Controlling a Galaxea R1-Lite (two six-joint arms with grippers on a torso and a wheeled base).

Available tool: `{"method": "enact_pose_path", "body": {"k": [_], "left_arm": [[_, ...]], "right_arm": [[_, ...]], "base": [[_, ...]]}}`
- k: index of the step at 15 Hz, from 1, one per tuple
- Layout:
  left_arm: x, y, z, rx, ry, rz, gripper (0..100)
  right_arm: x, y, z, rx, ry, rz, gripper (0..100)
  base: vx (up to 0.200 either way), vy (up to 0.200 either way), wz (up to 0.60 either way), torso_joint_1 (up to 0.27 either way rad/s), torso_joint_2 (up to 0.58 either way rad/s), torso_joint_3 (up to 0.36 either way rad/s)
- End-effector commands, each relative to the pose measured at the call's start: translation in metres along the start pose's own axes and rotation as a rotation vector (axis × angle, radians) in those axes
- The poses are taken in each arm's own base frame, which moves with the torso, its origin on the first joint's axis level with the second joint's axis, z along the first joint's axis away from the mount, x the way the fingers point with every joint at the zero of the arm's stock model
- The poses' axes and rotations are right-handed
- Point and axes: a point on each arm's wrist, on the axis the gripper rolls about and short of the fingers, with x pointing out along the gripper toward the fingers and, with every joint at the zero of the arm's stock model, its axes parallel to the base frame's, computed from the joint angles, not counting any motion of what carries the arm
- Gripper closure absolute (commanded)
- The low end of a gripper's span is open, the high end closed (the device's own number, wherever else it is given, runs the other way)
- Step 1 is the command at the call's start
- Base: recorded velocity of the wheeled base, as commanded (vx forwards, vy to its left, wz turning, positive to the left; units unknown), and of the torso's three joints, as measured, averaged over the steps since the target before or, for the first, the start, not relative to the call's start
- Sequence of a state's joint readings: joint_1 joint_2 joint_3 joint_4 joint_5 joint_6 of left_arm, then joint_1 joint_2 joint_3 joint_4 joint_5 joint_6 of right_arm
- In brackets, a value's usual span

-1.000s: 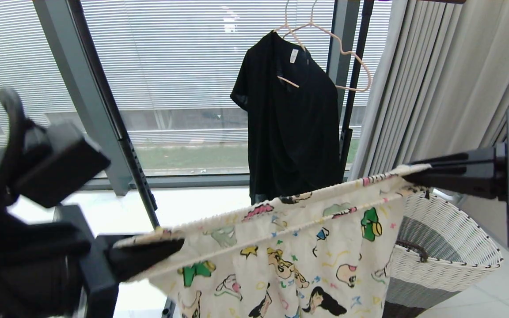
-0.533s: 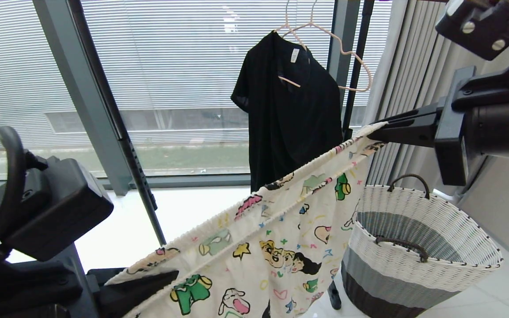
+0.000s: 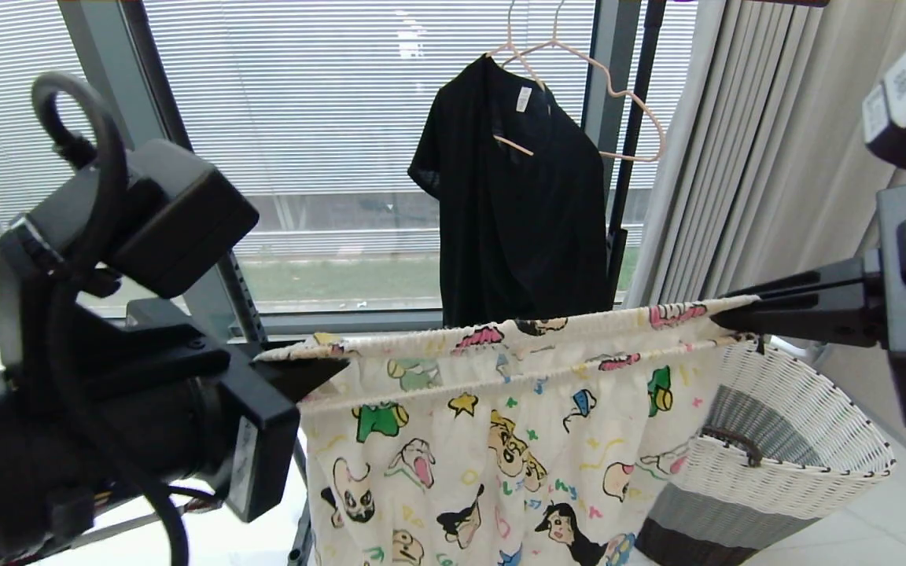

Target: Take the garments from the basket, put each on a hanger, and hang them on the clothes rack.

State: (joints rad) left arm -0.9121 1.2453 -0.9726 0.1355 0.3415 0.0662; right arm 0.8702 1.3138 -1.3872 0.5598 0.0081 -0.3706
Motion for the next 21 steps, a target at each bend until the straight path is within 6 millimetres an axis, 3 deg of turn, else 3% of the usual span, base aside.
{"method": "enact_pose_path", "body": {"k": [1, 4, 5, 9, 11, 13, 16, 18, 21], "left_arm": [[0.02, -0.004, 0.0, 0.019, 0.04, 0.017, 100], [0.02, -0.004, 0.009, 0.01, 0.012, 0.015, 100], [0.019, -0.004, 0.011, 0.01, 0.007, 0.017, 100], [0.024, -0.001, -0.009, 0.023, 0.08, 0.055, 100], [0.022, 0.014, -0.025, 0.025, 0.134, 0.153, 100], [0.001, 0.052, -0.045, 0.046, 0.217, 0.315, 100], [-0.038, 0.085, -0.072, -0.03, 0.208, 0.376, 100], [-0.054, 0.093, -0.082, -0.108, 0.198, 0.451, 100], [-0.068, 0.089, -0.096, -0.155, 0.183, 0.487, 100]], "right_arm": [[-0.02, 0.004, -0.005, -0.006, -0.037, -0.002, 100], [-0.022, 0.006, -0.01, -0.006, -0.026, 0.002, 100], [-0.022, 0.007, -0.012, -0.006, -0.018, 0.004, 0], [-0.037, 0.017, -0.034, -0.009, -0.006, 0.01, 0], [-0.047, 0.01, -0.05, 0.042, 0.049, -0.134, 0], [-0.06, 0.003, -0.074, 0.13, 0.114, -0.307, 0], [-0.07, 0.004, -0.108, 0.251, 0.206, -0.464, 0], [-0.071, 0.009, -0.124, 0.277, 0.224, -0.524, 0], [-0.066, 0.015, -0.14, 0.261, 0.195, -0.567, 0]], "base": [[0.0, 0.0, 0.0, 0.0, 0.0, 0.0], [0.0, 0.0, 0.0, 0.0, 0.0, 0.0], [0.0, 0.0, 0.0, 0.0, 0.0, 0.0], [0.0, 0.0, 0.0, 0.0, 0.0, 0.0], [0.0, 0.0, 0.0, 0.0, 0.0, 0.0], [0.0, 0.0, 0.0, 0.0, 0.0, 0.0], [0.0, 0.0, 0.0, 0.0, 0.0, 0.0], [0.0, 0.0, 0.0, 0.0, 0.0, 0.0], [0.0, 0.0, 0.0, 0.0, 0.0, 0.0]]}}
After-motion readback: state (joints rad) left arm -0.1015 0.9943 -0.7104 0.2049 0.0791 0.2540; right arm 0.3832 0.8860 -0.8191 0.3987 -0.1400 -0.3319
